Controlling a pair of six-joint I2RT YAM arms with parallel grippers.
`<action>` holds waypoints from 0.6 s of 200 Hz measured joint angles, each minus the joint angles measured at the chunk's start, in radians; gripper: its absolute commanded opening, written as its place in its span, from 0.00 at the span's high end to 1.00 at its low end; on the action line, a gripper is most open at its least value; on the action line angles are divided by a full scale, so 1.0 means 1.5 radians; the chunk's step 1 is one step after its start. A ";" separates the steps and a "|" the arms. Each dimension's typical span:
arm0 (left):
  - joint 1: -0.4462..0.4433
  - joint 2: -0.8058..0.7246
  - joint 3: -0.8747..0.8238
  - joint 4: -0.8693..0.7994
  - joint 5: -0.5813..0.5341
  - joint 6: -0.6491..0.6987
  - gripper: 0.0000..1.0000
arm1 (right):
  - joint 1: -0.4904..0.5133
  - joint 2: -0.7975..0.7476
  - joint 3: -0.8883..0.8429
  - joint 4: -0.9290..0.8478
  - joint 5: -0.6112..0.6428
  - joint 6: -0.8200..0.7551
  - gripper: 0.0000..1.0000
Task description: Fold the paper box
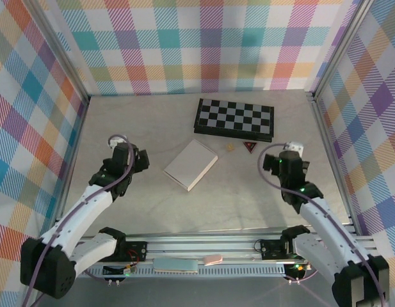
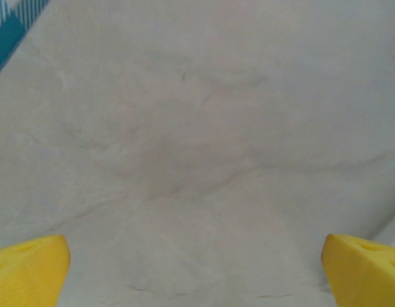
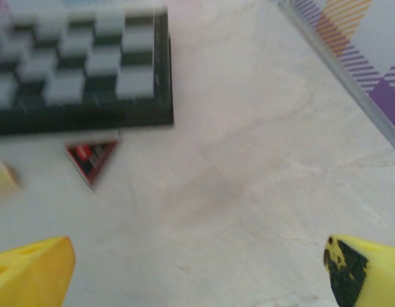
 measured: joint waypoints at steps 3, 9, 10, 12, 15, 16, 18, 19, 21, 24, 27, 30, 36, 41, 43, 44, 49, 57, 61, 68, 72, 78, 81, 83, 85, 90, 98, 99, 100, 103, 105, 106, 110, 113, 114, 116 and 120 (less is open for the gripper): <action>0.008 0.008 -0.006 0.006 0.006 0.010 0.00 | -0.004 0.008 -0.007 0.009 -0.006 -0.010 0.01; 0.025 0.024 -0.019 0.021 0.017 0.029 0.00 | -0.012 0.026 -0.018 0.026 -0.014 -0.030 0.01; 0.030 0.027 -0.021 0.025 0.020 0.033 0.00 | -0.014 0.030 -0.019 0.031 -0.016 -0.034 0.01; 0.035 0.032 -0.025 0.031 0.024 0.039 0.00 | -0.017 0.036 -0.022 0.038 -0.019 -0.040 0.01; 0.043 0.040 -0.031 0.040 0.030 0.048 0.00 | -0.021 0.046 -0.025 0.049 -0.023 -0.047 0.01; 0.045 0.041 -0.033 0.043 0.032 0.050 0.00 | -0.022 0.048 -0.026 0.052 -0.023 -0.049 0.01; 0.050 0.045 -0.037 0.050 0.036 0.055 0.00 | -0.025 0.053 -0.028 0.061 -0.026 -0.054 0.01; 0.053 0.048 -0.039 0.054 0.038 0.058 0.00 | -0.026 0.056 -0.030 0.066 -0.027 -0.057 0.01; 0.057 0.052 -0.043 0.062 0.041 0.063 0.00 | -0.028 0.062 -0.032 0.076 -0.030 -0.061 0.01; 0.064 0.056 -0.050 0.072 0.047 0.071 0.00 | -0.032 0.068 -0.035 0.090 -0.034 -0.066 0.01; 0.070 0.061 -0.056 0.084 0.052 0.076 0.00 | -0.035 0.075 -0.038 0.105 -0.038 -0.072 0.01; 0.075 0.064 -0.062 0.095 0.056 0.082 0.00 | -0.038 0.081 -0.041 0.119 -0.041 -0.076 0.01; 0.085 0.072 -0.073 0.117 0.068 0.093 0.00 | -0.044 0.096 -0.045 0.143 -0.047 -0.082 0.01; 0.093 0.078 -0.081 0.136 0.077 0.100 0.00 | -0.049 0.110 -0.046 0.163 -0.053 -0.087 0.01; 0.095 0.080 -0.083 0.141 0.080 0.102 0.00 | -0.051 0.116 -0.047 0.171 -0.056 -0.089 0.01; 0.098 0.081 -0.085 0.148 0.083 0.104 0.00 | -0.052 0.117 -0.047 0.174 -0.056 -0.090 0.01; 0.106 0.089 -0.090 0.164 0.091 0.109 0.00 | -0.056 0.134 -0.047 0.196 -0.064 -0.093 0.01; 0.119 0.101 -0.096 0.189 0.104 0.116 0.00 | -0.064 0.156 -0.049 0.228 -0.076 -0.097 0.01; 0.126 0.109 -0.097 0.201 0.109 0.121 0.00 | -0.068 0.168 -0.050 0.244 -0.082 -0.099 0.01; 0.136 0.123 -0.098 0.222 0.119 0.125 0.00 | -0.073 0.187 -0.052 0.269 -0.093 -0.103 0.01; 0.141 0.131 -0.099 0.236 0.125 0.128 0.00 | -0.075 0.197 -0.053 0.285 -0.098 -0.106 0.01; 0.149 0.144 -0.101 0.257 0.135 0.129 0.00 | -0.080 0.211 -0.056 0.306 -0.107 -0.108 0.01; 0.152 0.150 -0.103 0.267 0.140 0.131 0.00 | -0.082 0.218 -0.057 0.318 -0.110 -0.109 0.01; 0.155 0.154 -0.104 0.275 0.144 0.131 0.00 | -0.084 0.223 -0.059 0.326 -0.114 -0.109 0.01; 0.156 0.156 -0.105 0.281 0.147 0.131 0.00 | -0.085 0.227 -0.061 0.334 -0.117 -0.109 0.01; 0.162 0.168 -0.107 0.295 0.156 0.134 0.00 | -0.090 0.238 -0.064 0.353 -0.124 -0.110 0.01; 0.170 0.186 -0.108 0.316 0.170 0.138 0.00 | -0.099 0.255 -0.070 0.382 -0.139 -0.111 0.01; 0.170 0.188 -0.108 0.318 0.171 0.138 0.00 | -0.101 0.257 -0.071 0.388 -0.141 -0.111 0.01; 0.171 0.190 -0.108 0.321 0.172 0.139 0.00 | -0.102 0.259 -0.071 0.390 -0.142 -0.111 0.01; 0.174 0.197 -0.108 0.330 0.177 0.140 0.00 | -0.105 0.265 -0.073 0.402 -0.147 -0.111 0.01; 0.175 0.201 -0.108 0.336 0.180 0.141 0.00 | -0.108 0.269 -0.075 0.411 -0.152 -0.111 0.01; 0.176 0.204 -0.108 0.341 0.183 0.141 0.00 | -0.109 0.270 -0.076 0.414 -0.153 -0.111 0.01; 0.179 0.212 -0.108 0.352 0.189 0.143 0.00 | -0.115 0.281 -0.076 0.429 -0.161 -0.111 0.01; 0.181 0.219 -0.108 0.364 0.195 0.144 0.00 | -0.118 0.287 -0.077 0.441 -0.167 -0.111 0.01; 0.181 0.221 -0.108 0.367 0.196 0.144 0.00 | -0.120 0.291 -0.077 0.446 -0.169 -0.111 0.01; 0.182 0.226 -0.109 0.375 0.199 0.144 0.00 | -0.122 0.297 -0.077 0.455 -0.173 -0.111 0.01; 0.184 0.233 -0.108 0.389 0.207 0.145 0.00 | -0.127 0.308 -0.077 0.473 -0.180 -0.111 0.01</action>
